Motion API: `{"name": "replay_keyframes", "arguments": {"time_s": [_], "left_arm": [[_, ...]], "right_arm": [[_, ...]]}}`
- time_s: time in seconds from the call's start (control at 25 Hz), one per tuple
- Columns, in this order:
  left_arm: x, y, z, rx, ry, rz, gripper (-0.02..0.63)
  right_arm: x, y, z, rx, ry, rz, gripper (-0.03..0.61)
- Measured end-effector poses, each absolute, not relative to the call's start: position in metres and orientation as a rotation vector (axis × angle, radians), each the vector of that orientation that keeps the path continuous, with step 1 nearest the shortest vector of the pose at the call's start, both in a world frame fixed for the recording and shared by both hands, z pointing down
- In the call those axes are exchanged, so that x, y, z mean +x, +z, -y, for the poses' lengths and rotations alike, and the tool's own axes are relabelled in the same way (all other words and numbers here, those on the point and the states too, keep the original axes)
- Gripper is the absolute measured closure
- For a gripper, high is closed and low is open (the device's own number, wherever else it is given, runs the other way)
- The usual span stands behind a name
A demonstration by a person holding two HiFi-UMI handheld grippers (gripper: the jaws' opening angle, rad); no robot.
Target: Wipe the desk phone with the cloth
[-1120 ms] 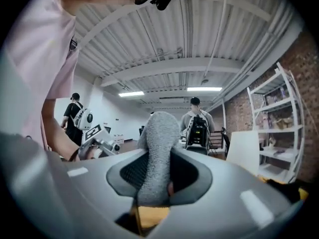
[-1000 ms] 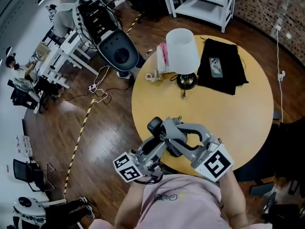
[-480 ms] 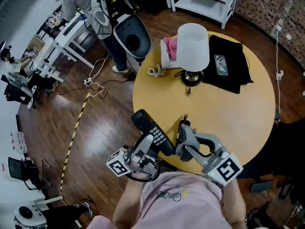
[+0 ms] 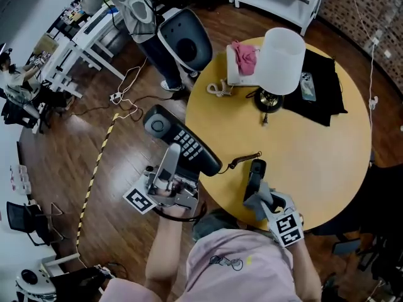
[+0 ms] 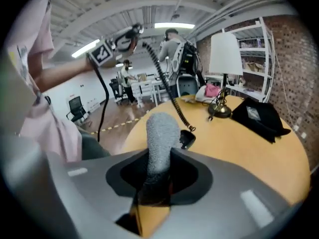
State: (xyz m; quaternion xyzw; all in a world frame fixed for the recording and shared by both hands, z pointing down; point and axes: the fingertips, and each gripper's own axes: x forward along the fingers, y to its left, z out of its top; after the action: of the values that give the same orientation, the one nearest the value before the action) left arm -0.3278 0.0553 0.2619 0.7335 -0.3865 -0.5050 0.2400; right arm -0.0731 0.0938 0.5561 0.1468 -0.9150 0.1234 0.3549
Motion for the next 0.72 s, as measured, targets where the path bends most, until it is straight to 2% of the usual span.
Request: {"name": "replay_keyframes", "arguments": {"time_s": [0.16,0.36,0.6,0.72], "left_arm": [[-0.330,0.265,-0.034,2.015,-1.369,0.978,0.492],[-0.331,0.286,-0.029,1.978,-1.339,0.921,0.492],[-0.341,0.300,-0.021,1.962,-1.335,0.894,0.492],[-0.340,0.307,-0.015,1.968,-1.317,0.876,0.492]], "right_arm": [[-0.113,0.595,-0.047,0.515,0.251,2.231,0.468],[-0.132,0.600,0.008,0.635,0.248,2.121,0.468],[-0.109,0.622,-0.113,0.322,0.344,2.092,0.468],[-0.099,0.621,-0.126,0.289,0.331,2.084,0.468]]}}
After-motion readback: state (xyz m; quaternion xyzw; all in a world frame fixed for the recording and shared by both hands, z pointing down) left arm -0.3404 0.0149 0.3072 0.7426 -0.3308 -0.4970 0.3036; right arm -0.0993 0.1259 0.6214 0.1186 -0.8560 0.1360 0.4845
